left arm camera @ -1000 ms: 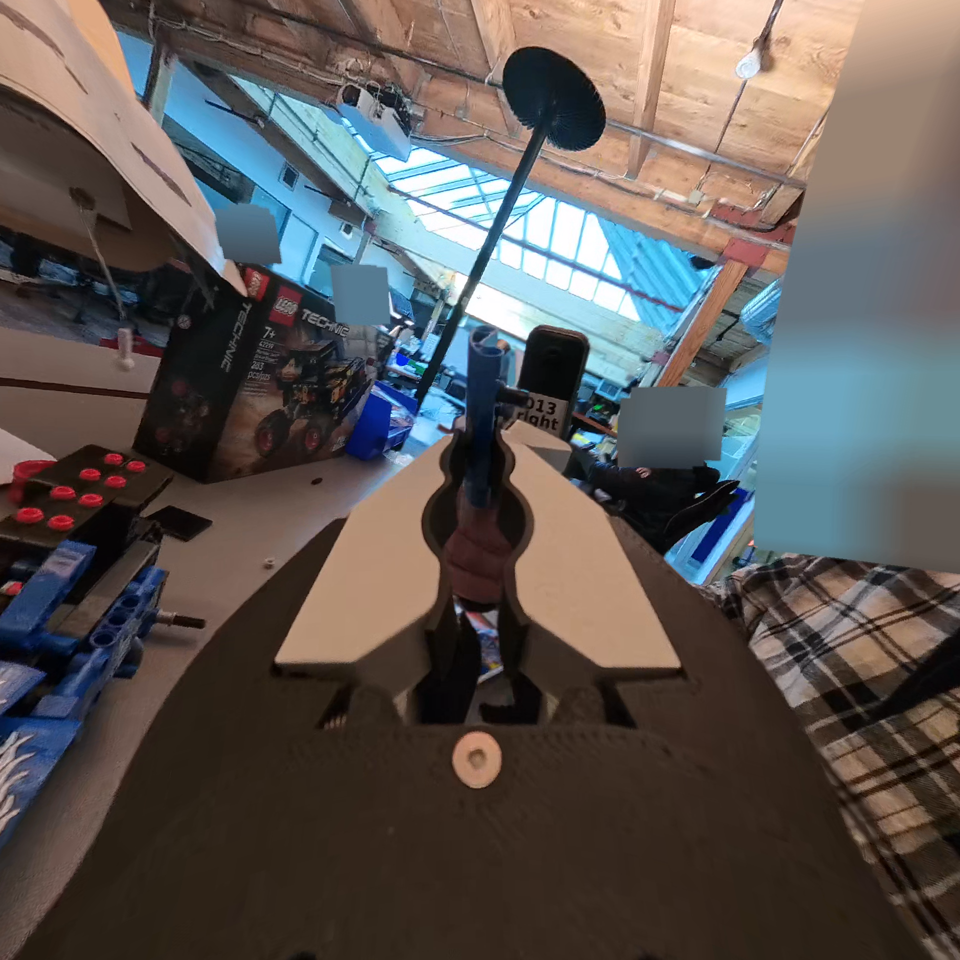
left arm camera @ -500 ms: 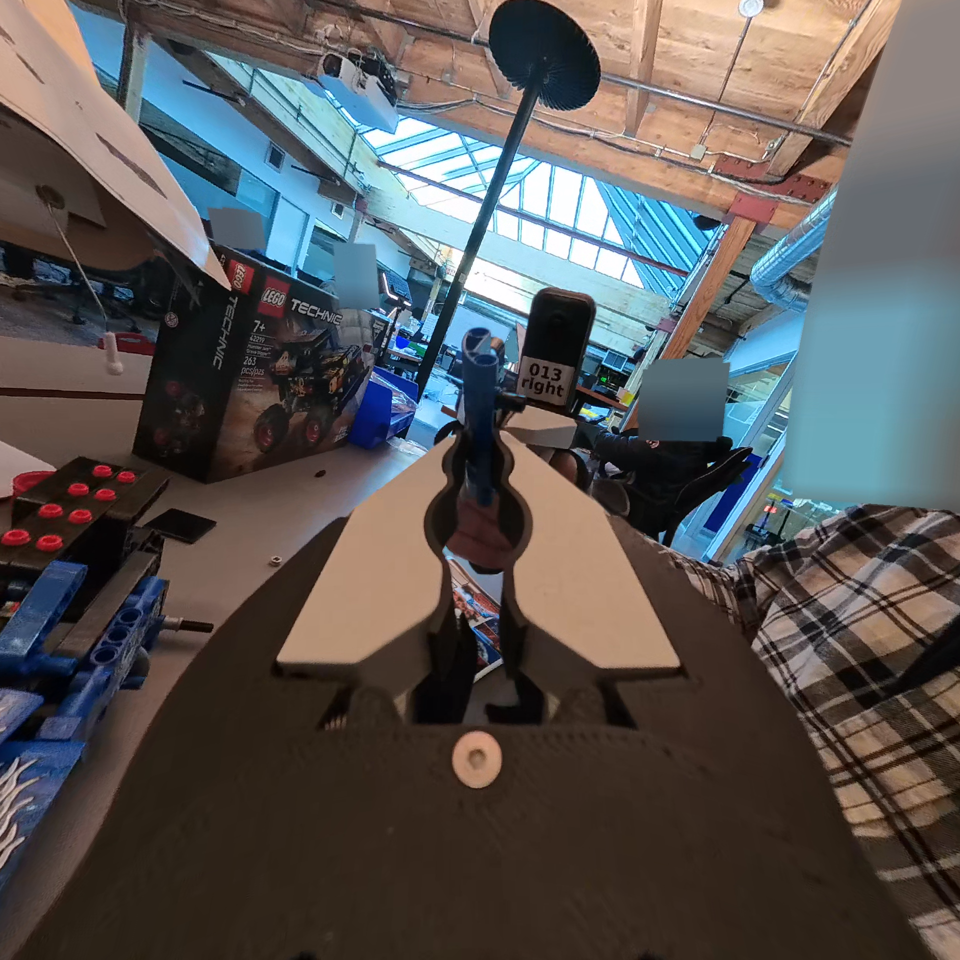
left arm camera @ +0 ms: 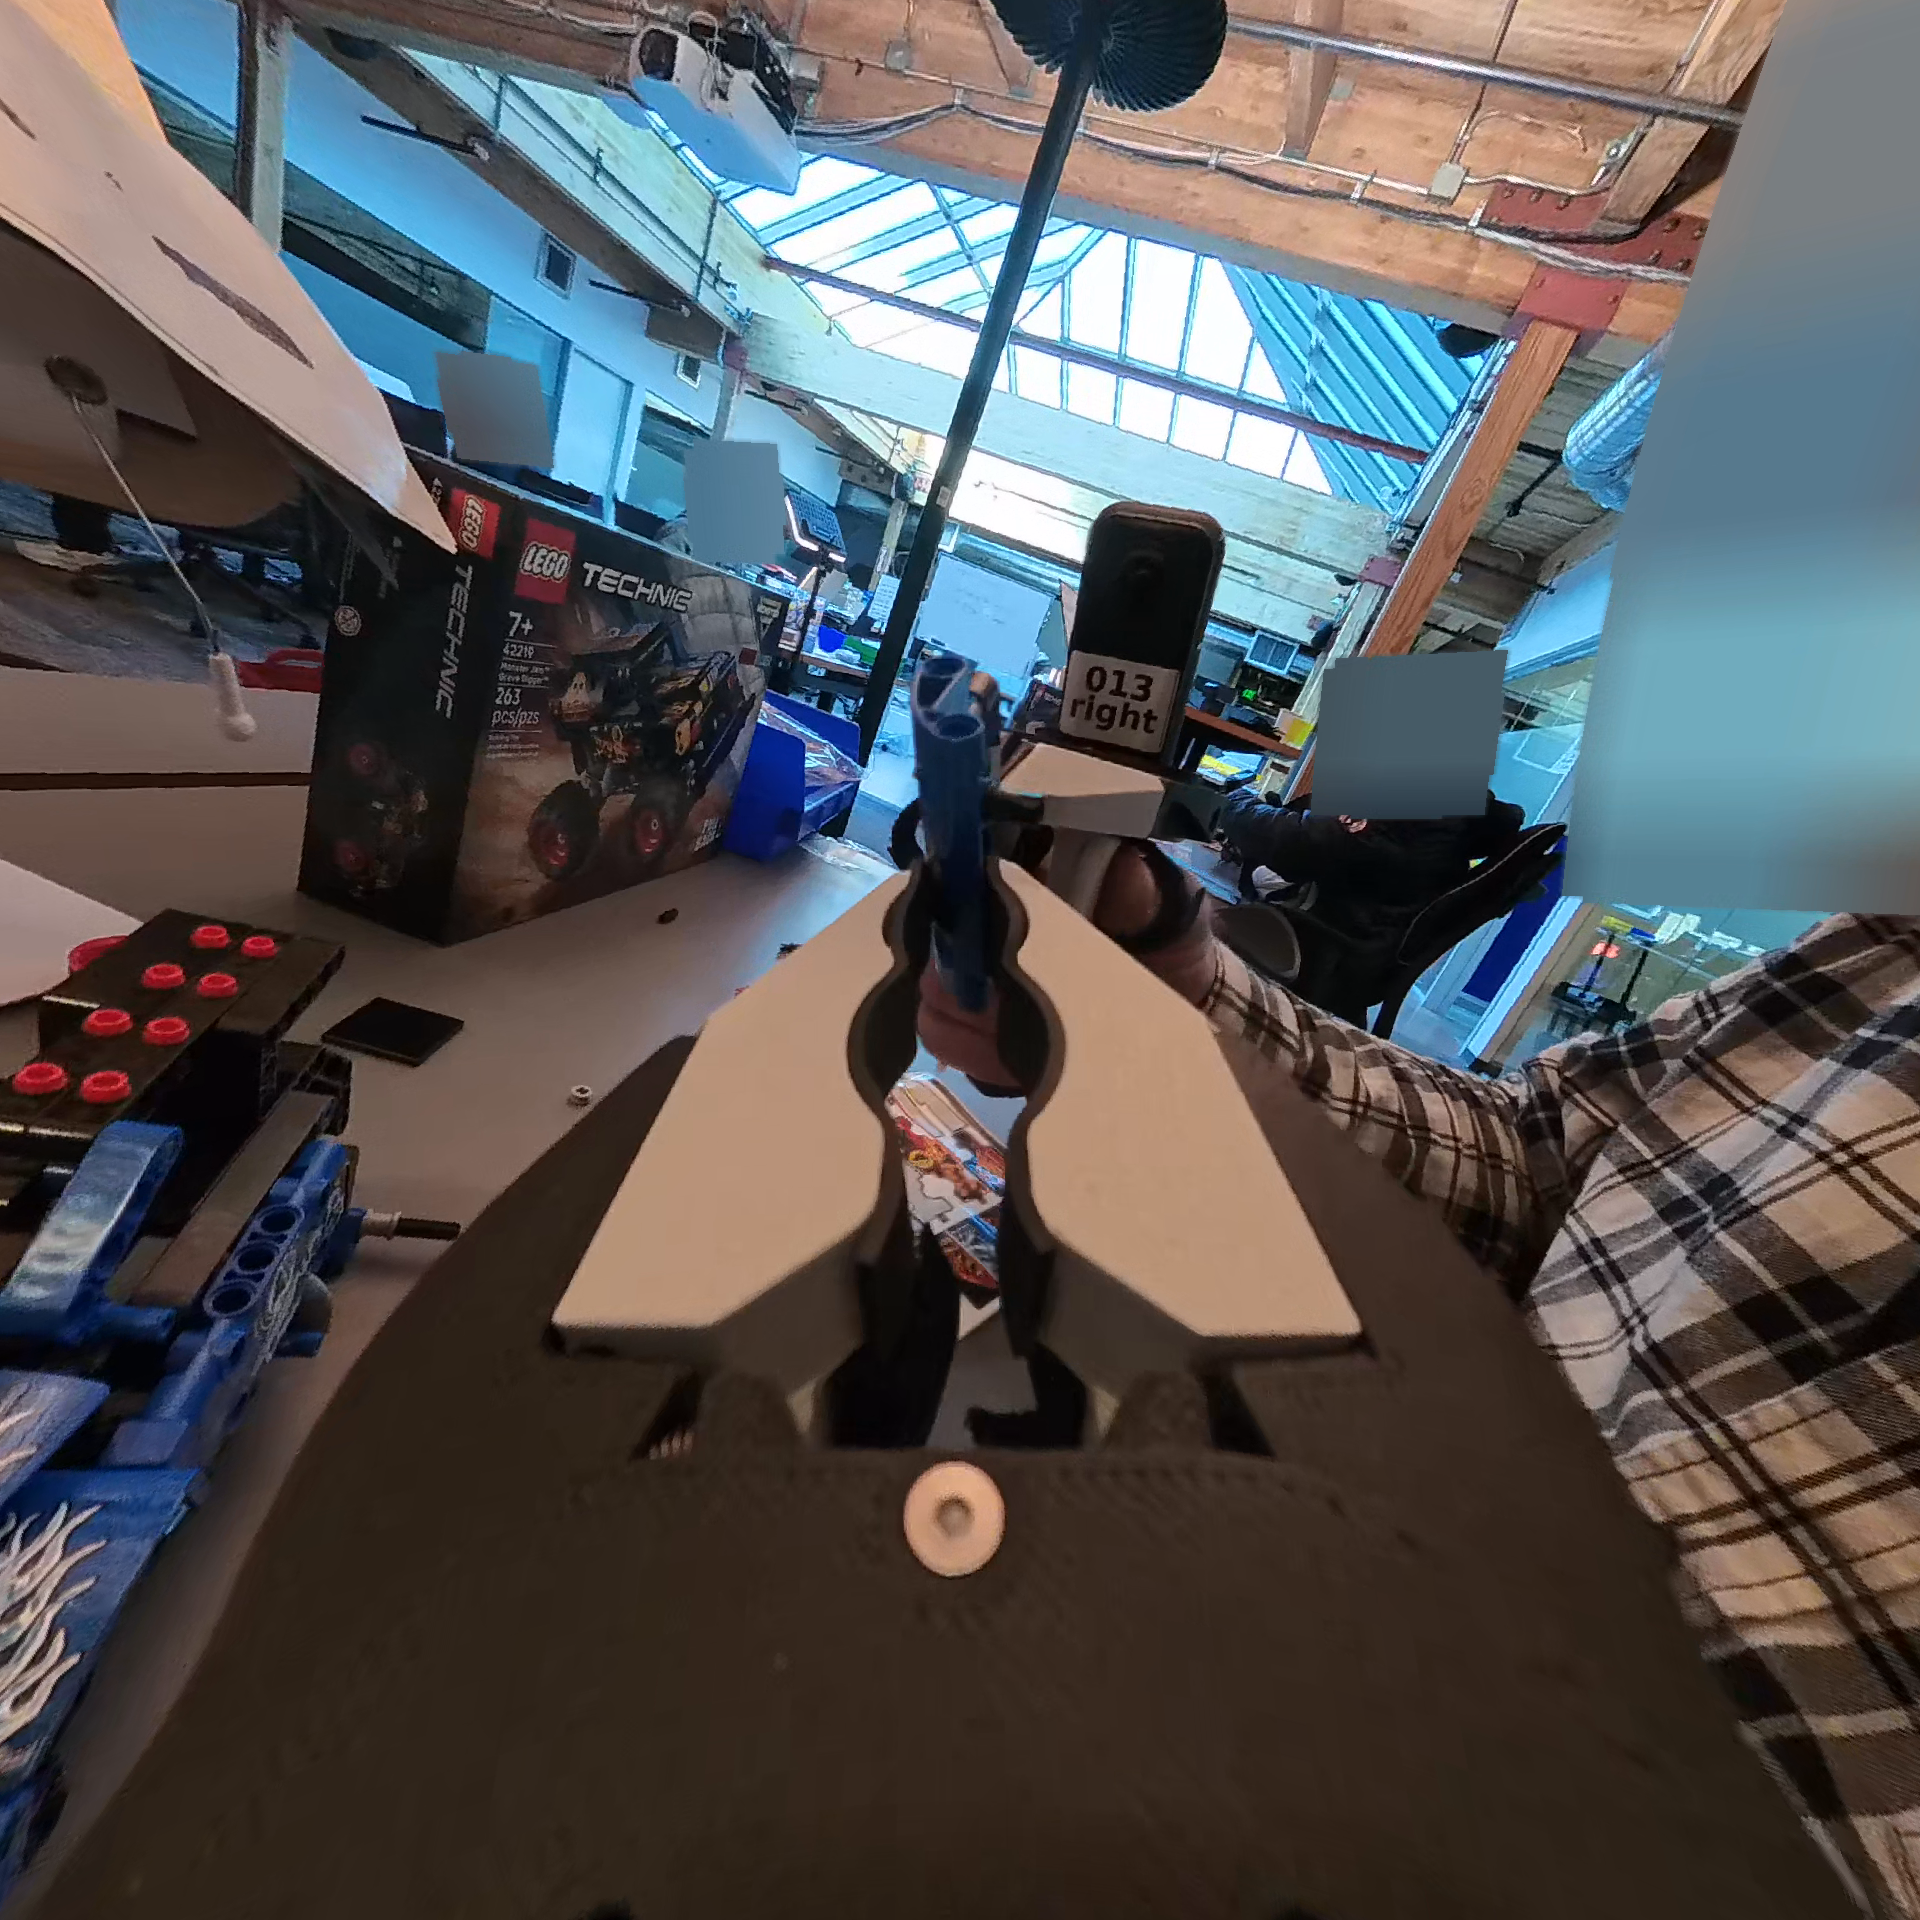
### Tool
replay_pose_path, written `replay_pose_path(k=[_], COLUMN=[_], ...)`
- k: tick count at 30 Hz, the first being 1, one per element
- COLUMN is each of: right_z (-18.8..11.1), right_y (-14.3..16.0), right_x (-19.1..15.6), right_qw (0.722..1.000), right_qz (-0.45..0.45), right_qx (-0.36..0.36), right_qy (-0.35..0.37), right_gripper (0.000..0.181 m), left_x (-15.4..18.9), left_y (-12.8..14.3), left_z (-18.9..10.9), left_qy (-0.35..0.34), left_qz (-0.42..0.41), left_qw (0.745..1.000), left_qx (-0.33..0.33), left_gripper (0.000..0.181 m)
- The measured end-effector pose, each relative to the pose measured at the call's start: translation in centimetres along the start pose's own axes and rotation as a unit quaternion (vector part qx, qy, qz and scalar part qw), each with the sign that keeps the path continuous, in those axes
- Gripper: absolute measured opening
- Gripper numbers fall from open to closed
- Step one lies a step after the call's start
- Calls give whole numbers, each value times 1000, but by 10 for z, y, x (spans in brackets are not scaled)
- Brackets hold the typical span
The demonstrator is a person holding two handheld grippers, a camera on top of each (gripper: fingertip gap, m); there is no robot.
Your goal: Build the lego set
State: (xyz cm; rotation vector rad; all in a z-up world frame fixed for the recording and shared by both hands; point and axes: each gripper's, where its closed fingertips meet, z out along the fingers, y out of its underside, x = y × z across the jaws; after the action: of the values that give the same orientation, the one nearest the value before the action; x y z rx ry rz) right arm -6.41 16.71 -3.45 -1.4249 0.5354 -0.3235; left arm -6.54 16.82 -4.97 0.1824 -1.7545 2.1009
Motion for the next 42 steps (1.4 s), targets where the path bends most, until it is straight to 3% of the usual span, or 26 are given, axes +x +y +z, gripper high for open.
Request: replay_pose_path(k=[1, 8, 15, 19, 22, 23, 26, 30, 33, 38, 42], right_z=[0, 6, -8, -5, 4, 6, 4, -4, -14, -14, -7], right_y=[0, 6, -9, 1, 12, 15, 14, 5, 1, 7, 16], right_x=[0, 1, 10, 8, 0, -1, -1, 2, 9, 0, -11], right_qw=[1000, 1000, 1000, 999, 998, 998, 996, 986, 939, 818, 778], right_qz=[-1, -13, -4, -9, -17, -19, -42, -130, -283, -496, -549], right_qx=[-1, -16, 10, -27, -57, -65, -72, -73, -113, -191, -208], right_qy=[2, 15, 27, 22, 6, 5, 18, 74, 159, 223, 223], right_gripper=[0, 0, 1, 23, 17, 7, 6, 6, 5, 5, 5], left_x=[0, -1, -6, -3, -1, -1, -2, -10, -13, -9, -5], left_y=[1, 12, 8, 12, 18, 19, 20, 17, 14, 10, 13], left_z=[1, 4, 1, 7, 11, 12, 12, 4, -1, 1, 2], left_qy=[-3, -8, -3, 6, 4, 0, 0, -18, -28, -17, -7], left_qz=[4, 25, 4, 11, 28, 36, 43, 49, 71, 81, 106], left_qw=[1000, 999, 999, 999, 998, 997, 996, 995, 993, 992, 988], left_qx=[-4, -42, -32, -44, -64, -67, -76, -84, -94, -97, -110], left_gripper=[9, 7, 7, 8, 8, 8, 11, 32, 32, 29, 8])
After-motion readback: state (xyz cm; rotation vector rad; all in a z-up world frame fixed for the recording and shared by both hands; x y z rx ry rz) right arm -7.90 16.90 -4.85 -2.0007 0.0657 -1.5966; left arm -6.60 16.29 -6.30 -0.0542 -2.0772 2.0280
